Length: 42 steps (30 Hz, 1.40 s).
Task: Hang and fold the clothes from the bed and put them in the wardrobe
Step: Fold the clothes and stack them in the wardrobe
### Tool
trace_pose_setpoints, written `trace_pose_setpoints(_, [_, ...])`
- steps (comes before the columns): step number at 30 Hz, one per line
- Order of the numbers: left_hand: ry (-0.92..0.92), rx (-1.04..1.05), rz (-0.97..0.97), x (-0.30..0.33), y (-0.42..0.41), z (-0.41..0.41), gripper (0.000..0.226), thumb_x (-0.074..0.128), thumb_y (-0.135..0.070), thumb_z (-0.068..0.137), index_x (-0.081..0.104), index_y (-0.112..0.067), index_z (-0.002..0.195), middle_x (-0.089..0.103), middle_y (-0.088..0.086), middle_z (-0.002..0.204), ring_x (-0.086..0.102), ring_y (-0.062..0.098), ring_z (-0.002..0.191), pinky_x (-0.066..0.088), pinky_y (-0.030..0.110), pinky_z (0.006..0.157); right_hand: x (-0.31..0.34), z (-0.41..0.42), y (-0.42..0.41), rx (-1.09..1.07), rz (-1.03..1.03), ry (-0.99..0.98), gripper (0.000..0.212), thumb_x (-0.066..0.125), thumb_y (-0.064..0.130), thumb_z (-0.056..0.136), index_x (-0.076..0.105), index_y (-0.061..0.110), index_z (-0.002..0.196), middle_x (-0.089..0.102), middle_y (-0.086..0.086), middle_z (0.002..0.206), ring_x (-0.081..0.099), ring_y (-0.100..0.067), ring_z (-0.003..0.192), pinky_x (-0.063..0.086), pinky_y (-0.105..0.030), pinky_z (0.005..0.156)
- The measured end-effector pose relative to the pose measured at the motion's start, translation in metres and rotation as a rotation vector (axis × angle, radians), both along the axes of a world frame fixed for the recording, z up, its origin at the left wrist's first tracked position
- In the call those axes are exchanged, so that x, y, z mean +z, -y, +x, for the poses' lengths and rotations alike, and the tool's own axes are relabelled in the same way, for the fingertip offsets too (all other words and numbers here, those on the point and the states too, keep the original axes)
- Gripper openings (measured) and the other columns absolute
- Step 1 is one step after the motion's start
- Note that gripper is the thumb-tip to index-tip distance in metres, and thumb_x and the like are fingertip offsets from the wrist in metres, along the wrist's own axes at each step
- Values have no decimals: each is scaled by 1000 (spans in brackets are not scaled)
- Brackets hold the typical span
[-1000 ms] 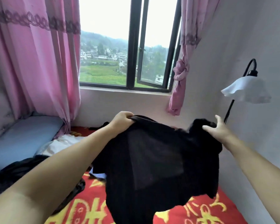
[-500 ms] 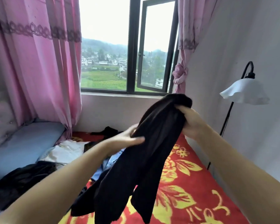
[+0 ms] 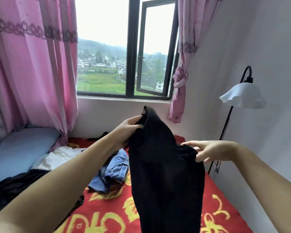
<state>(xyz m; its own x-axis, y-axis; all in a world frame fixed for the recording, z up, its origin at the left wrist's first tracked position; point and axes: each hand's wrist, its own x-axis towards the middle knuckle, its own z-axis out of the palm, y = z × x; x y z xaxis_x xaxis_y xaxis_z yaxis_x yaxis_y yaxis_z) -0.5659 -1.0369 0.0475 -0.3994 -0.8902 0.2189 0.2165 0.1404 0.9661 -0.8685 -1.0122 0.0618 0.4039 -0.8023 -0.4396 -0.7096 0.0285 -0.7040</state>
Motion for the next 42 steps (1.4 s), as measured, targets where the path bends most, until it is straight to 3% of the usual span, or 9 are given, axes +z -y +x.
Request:
trace_pose_setpoints(4, [339,-42,-220,16,-15,-23,60,49,10,89,52,-33,131,66,2,120,66,23,101,53,40,92,21,44,-10,64,-116,285,58,63,30,85,40,35,138,55,2,137,53,-17,125,40,-37,103])
trace_pose_setpoints(9, [471,-56,-275,14,-29,-39,46,54,-2,88,52,-32,122,61,-4,74,50,20,63,44,29,56,20,90,-4,-126,-315,410,15,61,23,93,70,12,97,70,-6,83,66,-17,75,55,-31,74])
trace_pose_setpoints(16, [529,-83,-55,13,-28,6,31,66,-16,89,57,-18,118,70,15,102,66,27,86,56,39,80,30,92,9,-328,-484,543,19,61,31,93,73,19,86,62,16,59,57,0,54,45,-23,62])
trace_pose_setpoints(19, [707,112,-118,-2,-18,28,14,62,-8,88,67,-10,100,70,11,93,65,21,85,54,38,85,46,74,11,-263,-477,472,30,68,48,79,74,21,91,69,13,79,61,-3,71,46,-24,75])
trace_pose_setpoints(23, [452,267,18,8,-8,52,9,65,-14,79,72,-11,85,65,10,79,59,24,76,48,37,75,45,68,7,12,-438,3,16,69,20,85,69,18,100,69,5,91,63,-7,83,47,-19,75])
trace_pose_setpoints(29, [472,201,-10,32,-5,54,9,69,-14,79,71,-13,88,67,8,83,63,20,77,53,33,77,5,45,33,-274,-663,-364,9,55,11,84,64,11,83,64,-4,83,58,-21,81,45,-30,67])
trace_pose_setpoints(31, [572,103,5,38,-7,65,20,74,-22,81,70,-10,96,69,7,88,65,19,80,54,33,78,-8,26,33,-385,-580,-300,13,55,10,86,62,13,75,59,0,73,56,-20,77,43,-27,64])
trace_pose_setpoints(35, [640,-68,22,40,-13,81,22,65,-35,87,70,-14,84,67,3,82,64,14,74,52,25,66,-7,11,19,-485,-297,222,20,48,7,93,65,9,82,56,-4,72,54,-19,74,50,-40,83])
trace_pose_setpoints(42, [196,61,-48,32,-9,71,18,55,-31,89,54,-15,81,54,-2,72,52,10,64,45,18,55,21,41,16,-395,-460,281,30,42,16,94,61,13,71,60,0,65,55,-13,63,42,-25,59])
